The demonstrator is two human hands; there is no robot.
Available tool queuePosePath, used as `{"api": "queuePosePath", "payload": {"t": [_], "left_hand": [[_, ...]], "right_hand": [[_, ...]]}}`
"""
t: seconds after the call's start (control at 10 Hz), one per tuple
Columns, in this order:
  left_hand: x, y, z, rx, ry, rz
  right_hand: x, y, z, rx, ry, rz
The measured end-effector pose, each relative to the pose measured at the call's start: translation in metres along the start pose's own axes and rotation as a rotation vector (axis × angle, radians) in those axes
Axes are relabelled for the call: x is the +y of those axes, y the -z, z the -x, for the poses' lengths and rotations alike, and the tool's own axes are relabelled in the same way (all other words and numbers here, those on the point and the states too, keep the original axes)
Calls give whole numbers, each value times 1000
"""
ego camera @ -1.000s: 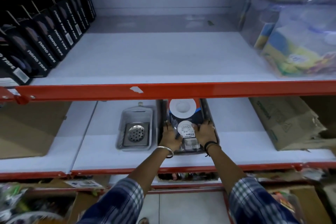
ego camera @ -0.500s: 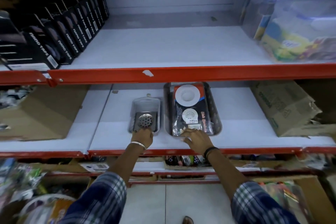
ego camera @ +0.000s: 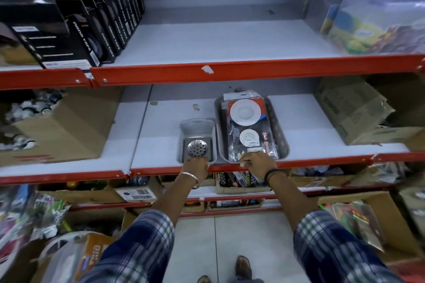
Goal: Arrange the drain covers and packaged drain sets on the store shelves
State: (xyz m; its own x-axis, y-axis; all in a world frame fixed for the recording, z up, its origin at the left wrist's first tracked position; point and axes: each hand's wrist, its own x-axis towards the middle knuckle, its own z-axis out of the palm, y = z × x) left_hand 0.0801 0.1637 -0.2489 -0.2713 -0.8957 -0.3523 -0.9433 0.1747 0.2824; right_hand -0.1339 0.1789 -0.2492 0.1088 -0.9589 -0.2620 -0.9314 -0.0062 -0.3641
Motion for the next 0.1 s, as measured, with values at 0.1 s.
{"api": "queuePosePath", "payload": {"t": [0.1], "left_hand": [[5,5,2,53,-17,14]], "right_hand": [[-9,2,-4,-7,-15,-3]]}}
